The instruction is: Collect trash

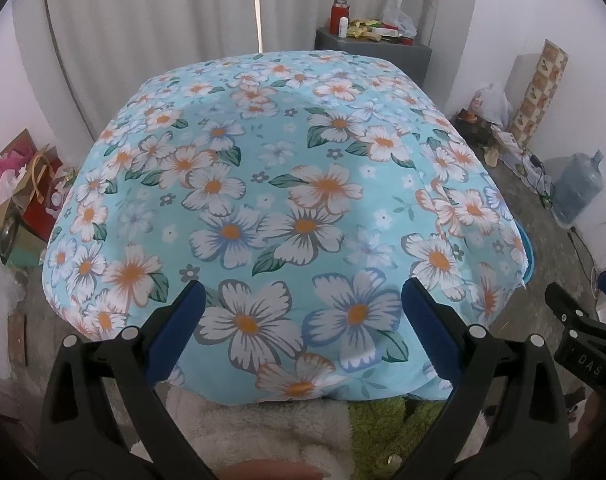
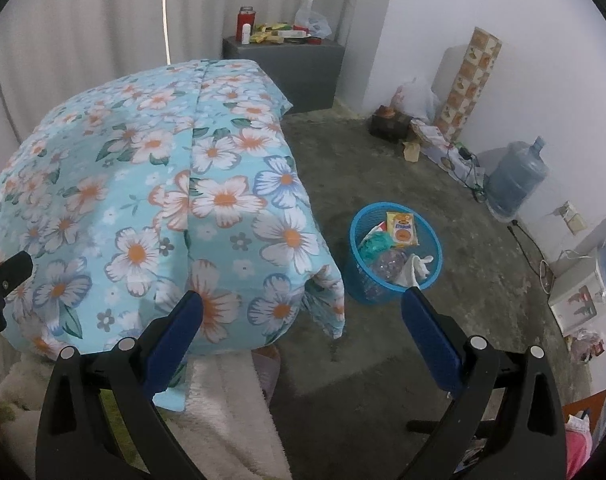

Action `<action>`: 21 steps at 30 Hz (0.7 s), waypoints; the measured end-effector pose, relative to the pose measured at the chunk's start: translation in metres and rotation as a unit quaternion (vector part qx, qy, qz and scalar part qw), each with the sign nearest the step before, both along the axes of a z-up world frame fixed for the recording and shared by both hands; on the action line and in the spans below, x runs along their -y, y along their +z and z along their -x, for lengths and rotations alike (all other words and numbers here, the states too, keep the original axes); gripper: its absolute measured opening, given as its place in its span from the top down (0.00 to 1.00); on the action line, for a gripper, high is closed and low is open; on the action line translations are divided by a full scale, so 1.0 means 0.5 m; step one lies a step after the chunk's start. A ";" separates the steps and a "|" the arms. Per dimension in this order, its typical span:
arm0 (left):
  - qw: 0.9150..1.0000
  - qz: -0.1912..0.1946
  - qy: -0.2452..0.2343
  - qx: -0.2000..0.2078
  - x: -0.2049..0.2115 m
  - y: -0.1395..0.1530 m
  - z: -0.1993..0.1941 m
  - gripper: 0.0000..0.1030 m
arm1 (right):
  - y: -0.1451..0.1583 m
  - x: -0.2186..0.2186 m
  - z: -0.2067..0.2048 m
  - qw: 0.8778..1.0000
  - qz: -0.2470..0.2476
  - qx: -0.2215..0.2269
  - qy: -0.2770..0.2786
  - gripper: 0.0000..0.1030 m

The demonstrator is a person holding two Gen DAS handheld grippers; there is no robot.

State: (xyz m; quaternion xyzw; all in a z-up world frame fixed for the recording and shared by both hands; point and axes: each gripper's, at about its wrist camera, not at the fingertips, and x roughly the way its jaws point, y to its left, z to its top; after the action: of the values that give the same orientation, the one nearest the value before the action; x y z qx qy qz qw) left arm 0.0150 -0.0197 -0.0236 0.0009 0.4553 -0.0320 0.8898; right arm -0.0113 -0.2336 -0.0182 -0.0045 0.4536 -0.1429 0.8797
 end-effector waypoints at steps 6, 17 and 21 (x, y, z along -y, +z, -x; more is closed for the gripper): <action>1.000 0.000 -0.011 0.004 0.014 0.007 -0.001 0.09 | -0.001 0.009 0.002 1.000 0.000 0.000 -0.007 0.06; 0.999 0.003 -0.036 0.013 0.037 0.017 0.007 0.09 | 0.001 0.013 0.003 1.000 0.001 0.003 -0.008 0.06; 0.999 0.003 -0.043 0.017 0.043 0.022 0.010 0.09 | 0.004 0.015 0.003 1.000 0.002 0.004 -0.010 0.06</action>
State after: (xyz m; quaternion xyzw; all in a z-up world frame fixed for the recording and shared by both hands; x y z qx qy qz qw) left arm 0.0099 -0.0413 -0.0126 0.0180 0.4394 -0.0717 0.8953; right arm -0.0127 -0.2409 -0.0161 -0.0010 0.4499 -0.1528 0.8799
